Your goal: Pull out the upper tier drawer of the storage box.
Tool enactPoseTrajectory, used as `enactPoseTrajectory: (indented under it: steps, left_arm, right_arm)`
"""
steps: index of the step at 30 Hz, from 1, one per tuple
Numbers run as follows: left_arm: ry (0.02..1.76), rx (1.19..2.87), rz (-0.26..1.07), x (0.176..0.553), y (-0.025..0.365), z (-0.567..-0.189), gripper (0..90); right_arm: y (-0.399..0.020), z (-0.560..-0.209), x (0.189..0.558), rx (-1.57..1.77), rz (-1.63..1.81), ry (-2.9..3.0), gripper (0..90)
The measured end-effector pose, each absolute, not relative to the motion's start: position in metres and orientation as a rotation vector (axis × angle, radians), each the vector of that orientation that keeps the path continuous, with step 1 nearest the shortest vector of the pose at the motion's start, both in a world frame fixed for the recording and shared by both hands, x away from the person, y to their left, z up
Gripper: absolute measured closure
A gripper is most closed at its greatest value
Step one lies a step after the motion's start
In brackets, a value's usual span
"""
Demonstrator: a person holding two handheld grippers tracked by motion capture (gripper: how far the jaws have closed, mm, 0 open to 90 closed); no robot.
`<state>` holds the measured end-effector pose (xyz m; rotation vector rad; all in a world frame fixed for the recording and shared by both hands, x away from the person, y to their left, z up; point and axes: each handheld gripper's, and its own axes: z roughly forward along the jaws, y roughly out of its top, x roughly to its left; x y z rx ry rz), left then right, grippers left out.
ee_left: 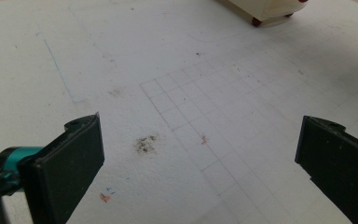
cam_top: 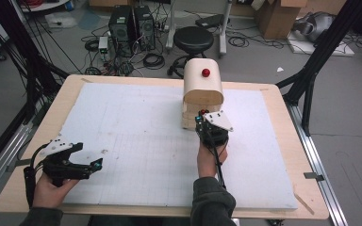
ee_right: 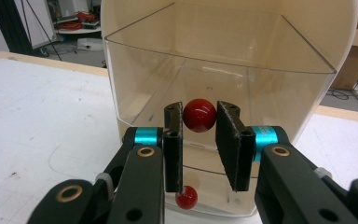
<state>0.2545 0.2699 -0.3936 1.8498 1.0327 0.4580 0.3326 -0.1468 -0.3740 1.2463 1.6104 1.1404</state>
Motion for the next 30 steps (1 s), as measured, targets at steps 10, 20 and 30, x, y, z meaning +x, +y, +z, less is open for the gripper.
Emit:
enactPoseTrajectory:
  steps: [10, 20, 30]
  left_arm:
    - [1.039, 1.848, 0.457, 0.254, 0.271, -0.394, 1.7]
    - [1.036, 1.85, 0.46, 0.254, 0.271, -0.393, 1.7]
    - [1.037, 1.856, 0.462, 0.254, 0.27, -0.393, 1.7]
  right_arm:
    - [-0.148, -0.374, 0.328, 1.246, 1.146, 1.615, 72.5]
    - [-0.149, -0.374, 0.323, 1.244, 1.15, 1.623, 72.5]
    - [-0.15, -0.374, 0.318, 1.235, 1.156, 1.63, 72.6]
